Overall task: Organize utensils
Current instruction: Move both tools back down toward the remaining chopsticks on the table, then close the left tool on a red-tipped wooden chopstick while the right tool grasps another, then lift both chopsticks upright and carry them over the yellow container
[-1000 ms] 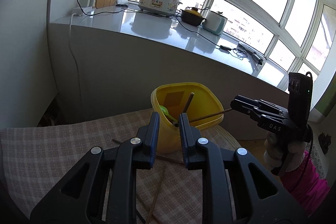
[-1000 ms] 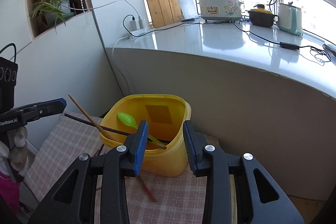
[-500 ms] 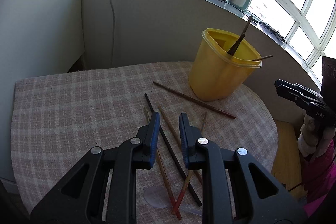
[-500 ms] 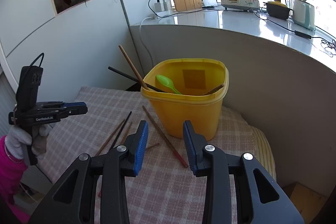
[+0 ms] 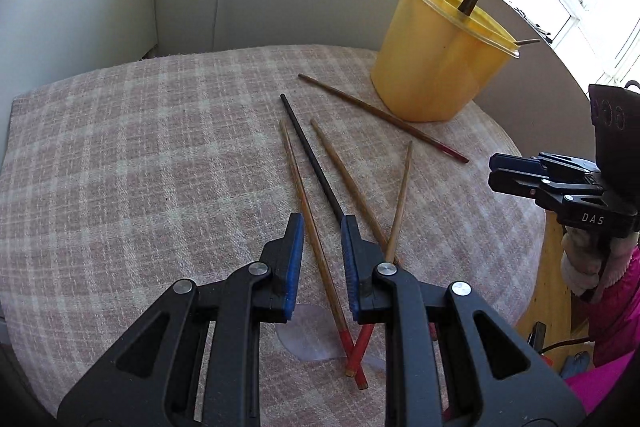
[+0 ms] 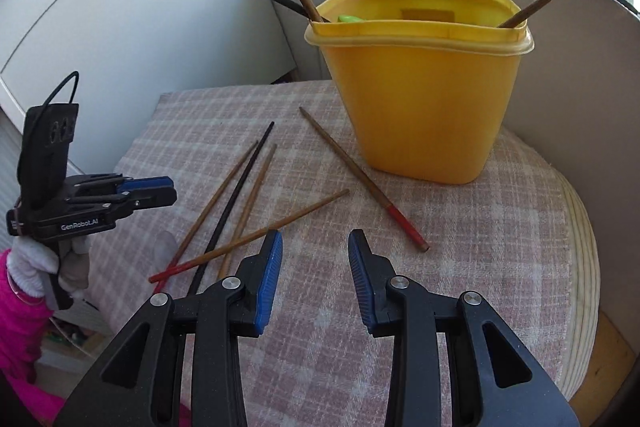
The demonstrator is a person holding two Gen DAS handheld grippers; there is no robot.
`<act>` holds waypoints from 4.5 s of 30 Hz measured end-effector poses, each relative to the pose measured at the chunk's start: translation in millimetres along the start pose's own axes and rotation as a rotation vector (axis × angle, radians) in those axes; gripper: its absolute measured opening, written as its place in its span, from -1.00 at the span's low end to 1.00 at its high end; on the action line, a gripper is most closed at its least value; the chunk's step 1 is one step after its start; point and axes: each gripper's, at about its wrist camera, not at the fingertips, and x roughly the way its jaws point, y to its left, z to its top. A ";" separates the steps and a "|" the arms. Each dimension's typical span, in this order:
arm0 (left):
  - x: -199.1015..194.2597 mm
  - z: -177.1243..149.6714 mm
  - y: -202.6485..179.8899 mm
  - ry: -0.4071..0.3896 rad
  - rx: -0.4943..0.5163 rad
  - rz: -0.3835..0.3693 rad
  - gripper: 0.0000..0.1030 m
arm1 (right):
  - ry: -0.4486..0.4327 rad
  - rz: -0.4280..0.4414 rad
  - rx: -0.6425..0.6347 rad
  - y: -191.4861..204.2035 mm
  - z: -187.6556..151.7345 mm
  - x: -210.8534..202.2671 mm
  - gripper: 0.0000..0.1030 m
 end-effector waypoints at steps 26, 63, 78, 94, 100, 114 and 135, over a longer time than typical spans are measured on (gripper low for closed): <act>63.0 15.6 -6.3 0.120 0.066 0.035 -0.66 | 0.142 -0.032 0.433 9.2 16.1 84.8 -0.37; 19.6 35.2 47.2 0.019 -0.035 0.002 -0.92 | 0.077 -0.039 0.211 42.1 30.7 67.3 -0.91; -72.0 29.4 31.3 -0.183 0.013 -0.047 -0.92 | -0.178 -0.043 -0.008 57.1 25.4 -14.1 -0.91; -83.4 53.2 -23.6 -0.270 0.098 -0.064 -0.92 | -0.356 -0.086 -0.079 51.1 18.5 -60.7 -0.91; -94.1 66.9 -40.2 -0.311 0.125 -0.088 -0.92 | -0.435 -0.106 -0.075 45.6 23.6 -84.4 -0.91; -105.3 109.5 -102.1 -0.407 0.213 -0.171 -0.92 | -0.610 -0.120 -0.018 16.9 54.7 -144.1 -0.91; -84.5 168.6 -150.6 -0.485 0.255 -0.112 -0.92 | -0.698 -0.154 0.024 -17.1 94.8 -161.6 -0.92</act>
